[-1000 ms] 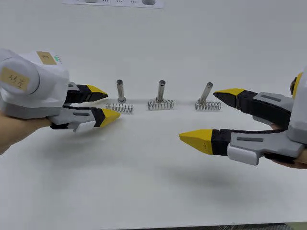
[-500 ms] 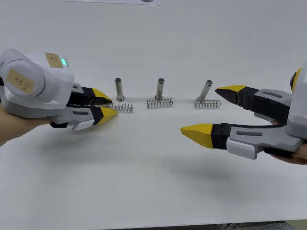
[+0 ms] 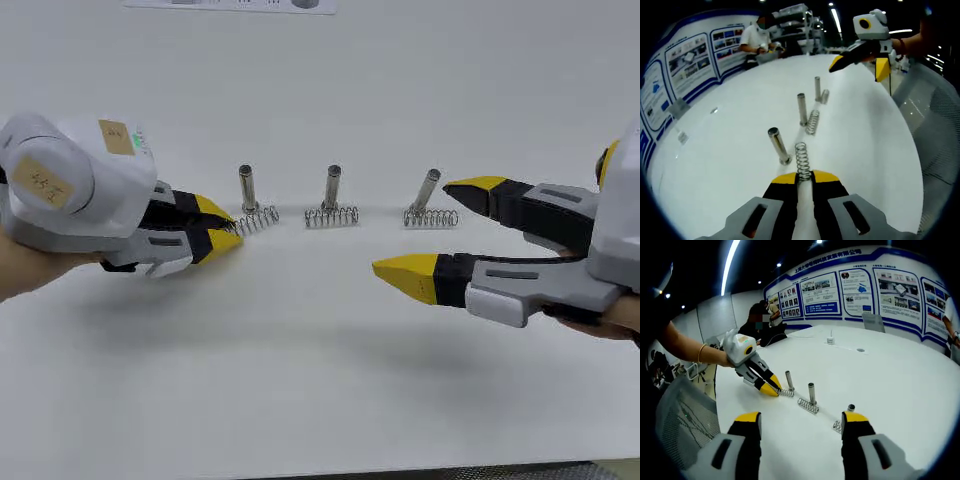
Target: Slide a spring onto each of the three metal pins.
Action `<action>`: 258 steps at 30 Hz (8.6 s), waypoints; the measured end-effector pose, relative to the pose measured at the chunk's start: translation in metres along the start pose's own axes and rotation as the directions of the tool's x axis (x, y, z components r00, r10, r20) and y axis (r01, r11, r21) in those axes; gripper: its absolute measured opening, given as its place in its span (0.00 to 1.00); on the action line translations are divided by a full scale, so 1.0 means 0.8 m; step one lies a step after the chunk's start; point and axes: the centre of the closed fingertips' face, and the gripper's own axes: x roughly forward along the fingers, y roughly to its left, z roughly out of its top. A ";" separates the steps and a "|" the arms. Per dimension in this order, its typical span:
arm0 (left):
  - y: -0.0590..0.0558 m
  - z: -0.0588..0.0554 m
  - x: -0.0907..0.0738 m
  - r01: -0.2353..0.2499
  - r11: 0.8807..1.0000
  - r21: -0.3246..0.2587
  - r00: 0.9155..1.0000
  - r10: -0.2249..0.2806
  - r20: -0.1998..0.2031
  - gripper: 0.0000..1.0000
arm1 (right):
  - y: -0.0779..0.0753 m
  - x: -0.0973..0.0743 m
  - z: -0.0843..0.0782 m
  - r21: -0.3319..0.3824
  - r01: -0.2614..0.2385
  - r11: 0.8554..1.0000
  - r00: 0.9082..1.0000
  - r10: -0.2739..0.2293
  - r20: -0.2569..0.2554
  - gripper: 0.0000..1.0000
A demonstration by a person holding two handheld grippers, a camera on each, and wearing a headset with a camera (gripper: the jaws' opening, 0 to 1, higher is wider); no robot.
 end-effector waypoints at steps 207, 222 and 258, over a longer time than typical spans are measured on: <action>-0.053 0.055 -0.078 -0.246 0.892 -0.379 0.923 0.335 0.188 0.58 | 0.037 0.189 0.037 -0.138 0.034 0.990 0.999 -0.028 0.045 0.17; -0.053 0.059 -0.078 -0.255 0.901 -0.350 0.924 0.334 0.187 0.59 | 0.051 0.151 0.064 -0.131 0.008 0.991 0.996 0.004 0.088 0.29; -0.044 0.084 -0.031 -0.234 0.955 -0.181 0.954 0.261 0.144 0.49 | 0.013 0.049 0.057 -0.069 0.062 0.996 0.990 -0.053 0.132 0.51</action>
